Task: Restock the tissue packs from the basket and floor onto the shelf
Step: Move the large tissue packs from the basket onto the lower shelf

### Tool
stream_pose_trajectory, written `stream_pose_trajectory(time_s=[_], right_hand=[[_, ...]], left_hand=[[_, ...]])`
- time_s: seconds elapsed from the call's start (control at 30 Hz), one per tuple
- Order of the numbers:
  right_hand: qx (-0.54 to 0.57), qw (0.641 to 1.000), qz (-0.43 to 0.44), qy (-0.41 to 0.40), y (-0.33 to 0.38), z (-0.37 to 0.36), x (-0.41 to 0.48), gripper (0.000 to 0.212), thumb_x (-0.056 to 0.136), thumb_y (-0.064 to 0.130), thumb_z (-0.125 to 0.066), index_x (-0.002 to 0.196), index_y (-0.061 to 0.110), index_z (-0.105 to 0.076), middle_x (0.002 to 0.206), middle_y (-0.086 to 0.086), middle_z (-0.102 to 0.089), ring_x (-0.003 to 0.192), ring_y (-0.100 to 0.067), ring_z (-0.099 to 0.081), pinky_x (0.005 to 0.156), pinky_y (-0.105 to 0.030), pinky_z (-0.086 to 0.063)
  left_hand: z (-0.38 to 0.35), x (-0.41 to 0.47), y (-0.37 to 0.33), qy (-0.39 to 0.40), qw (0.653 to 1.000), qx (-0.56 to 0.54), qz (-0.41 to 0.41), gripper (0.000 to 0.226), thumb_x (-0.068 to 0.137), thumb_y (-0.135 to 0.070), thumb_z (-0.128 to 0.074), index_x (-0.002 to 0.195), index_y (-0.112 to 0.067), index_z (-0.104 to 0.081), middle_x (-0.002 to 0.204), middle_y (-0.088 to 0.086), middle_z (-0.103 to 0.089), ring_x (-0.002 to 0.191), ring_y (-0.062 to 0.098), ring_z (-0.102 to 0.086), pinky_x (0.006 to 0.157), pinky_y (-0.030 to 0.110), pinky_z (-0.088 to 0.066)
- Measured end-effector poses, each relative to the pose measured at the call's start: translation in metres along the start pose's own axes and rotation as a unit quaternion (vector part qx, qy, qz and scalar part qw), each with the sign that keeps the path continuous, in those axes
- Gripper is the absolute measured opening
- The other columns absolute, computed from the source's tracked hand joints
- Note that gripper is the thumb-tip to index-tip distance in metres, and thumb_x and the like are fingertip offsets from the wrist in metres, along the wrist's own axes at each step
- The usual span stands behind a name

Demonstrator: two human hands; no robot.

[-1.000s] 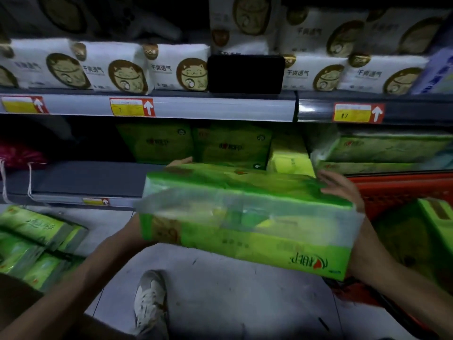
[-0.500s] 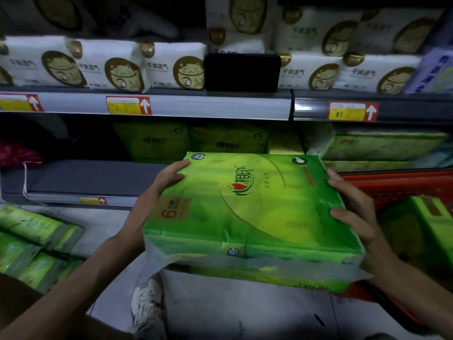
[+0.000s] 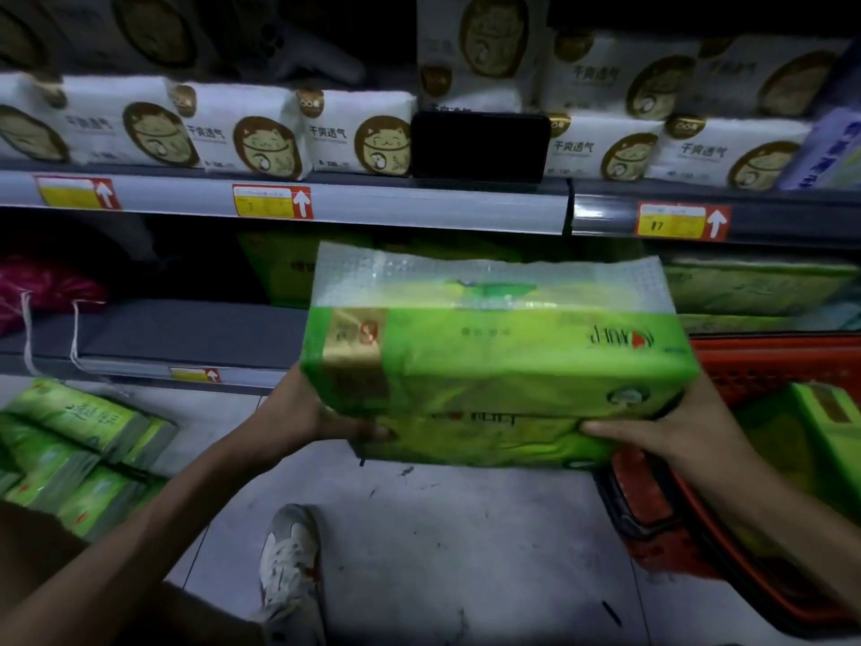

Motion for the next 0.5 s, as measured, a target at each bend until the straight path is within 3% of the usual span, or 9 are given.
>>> stream_pose_trajectory(time_s=[0.1, 0.23, 0.3, 0.4, 0.5], right_hand=[[0.081, 0.995, -0.044, -0.021, -0.018, -0.004, 0.005, 0.106, 0.052, 0.009, -0.093, 0.144, 0.032, -0.046, 0.118, 0.007, -0.076, 0.108, -0.019, -0.074, 0.074, -0.031, -0.063], [0.151, 0.981, -0.115, -0.033, -0.035, -0.035, 0.009, 0.117, 0.037, 0.043, -0.105, 0.14, 0.027, -0.052, 0.123, -0.003, -0.075, 0.112, -0.025, -0.073, 0.08, -0.035, -0.063], [0.17, 0.975, -0.137, -0.036, -0.042, -0.052, 0.011, 0.097, 0.053, 0.038, -0.099, 0.139, 0.027, -0.054, 0.126, -0.004, -0.074, 0.114, -0.027, -0.072, 0.081, -0.037, -0.063], [0.224, 0.958, -0.176, -0.039, -0.049, -0.077, 0.011, 0.05, 0.086, 0.019, -0.072, 0.133, 0.027, -0.06, 0.123, -0.003, -0.076, 0.108, -0.025, -0.075, 0.081, -0.041, -0.062], [0.24, 0.94, -0.241, -0.021, -0.061, -0.101, 0.006, 0.032, 0.098, 0.026, -0.059, 0.128, 0.021, -0.068, 0.121, -0.01, -0.076, 0.106, -0.032, -0.075, 0.095, -0.054, -0.056]], left_hand=[[-0.005, -0.013, -0.023, -0.003, 0.997, -0.074, -0.009, 0.1, 0.047, -0.048, -0.102, 0.133, -0.015, -0.061, 0.128, 0.005, -0.074, 0.116, 0.024, -0.072, 0.091, 0.04, -0.062], [0.002, -0.026, -0.036, -0.043, 0.987, -0.158, 0.002, 0.114, 0.041, -0.078, -0.091, 0.135, -0.022, -0.059, 0.129, 0.003, -0.074, 0.114, 0.025, -0.073, 0.085, 0.034, -0.063], [0.009, -0.033, -0.04, -0.045, 0.985, -0.168, 0.007, 0.109, 0.049, -0.087, -0.081, 0.138, -0.028, -0.06, 0.133, 0.001, -0.072, 0.119, 0.024, -0.071, 0.09, 0.036, -0.063], [0.02, -0.05, -0.045, -0.041, 0.986, -0.158, 0.002, 0.085, 0.069, -0.093, -0.059, 0.137, -0.042, -0.065, 0.141, 0.0, -0.068, 0.128, 0.024, -0.066, 0.1, 0.044, -0.056], [0.031, -0.061, -0.048, -0.065, 0.983, -0.174, 0.006, 0.09, 0.062, -0.091, -0.067, 0.133, -0.036, -0.07, 0.136, 0.002, -0.071, 0.126, 0.026, -0.067, 0.104, 0.049, -0.05]])
Point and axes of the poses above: each hand's wrist, its own x-axis towards the middle knuckle, its own z-axis out of the back of the hand, y = z × x, the point moved 9 cm from there along x, towards the middle knuckle
